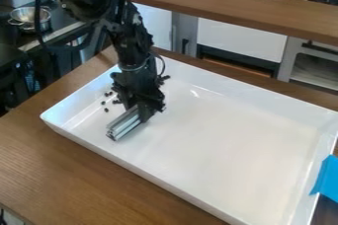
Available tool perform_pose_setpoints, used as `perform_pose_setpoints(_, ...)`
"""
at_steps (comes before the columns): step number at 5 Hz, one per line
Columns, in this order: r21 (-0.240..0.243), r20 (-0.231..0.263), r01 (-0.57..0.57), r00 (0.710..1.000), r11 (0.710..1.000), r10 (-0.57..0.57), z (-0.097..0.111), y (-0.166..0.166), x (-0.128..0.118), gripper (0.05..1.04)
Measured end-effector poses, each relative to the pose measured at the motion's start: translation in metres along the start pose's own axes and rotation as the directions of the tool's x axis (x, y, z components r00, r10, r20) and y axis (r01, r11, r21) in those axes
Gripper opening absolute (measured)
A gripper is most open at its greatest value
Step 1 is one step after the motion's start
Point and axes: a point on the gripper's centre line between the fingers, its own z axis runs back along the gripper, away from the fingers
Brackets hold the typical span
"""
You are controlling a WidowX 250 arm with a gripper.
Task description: Sweep into pile
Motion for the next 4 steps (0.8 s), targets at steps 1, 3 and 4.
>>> perform_pose_setpoints(1, 0.029, 0.003, -0.022, 1.0, 0.999, 0.022, 0.001, 0.016, -0.003, 0.378)
perform_pose_setpoints(3, 0.336, 0.105, -0.079, 0.993, 0.939, 0.046, 0.002, 0.063, 0.005, 0.378)
perform_pose_setpoints(4, 0.377, 0.127, -0.052, 0.992, 0.925, 0.004, 0.001, 0.064, 0.005, 0.378)
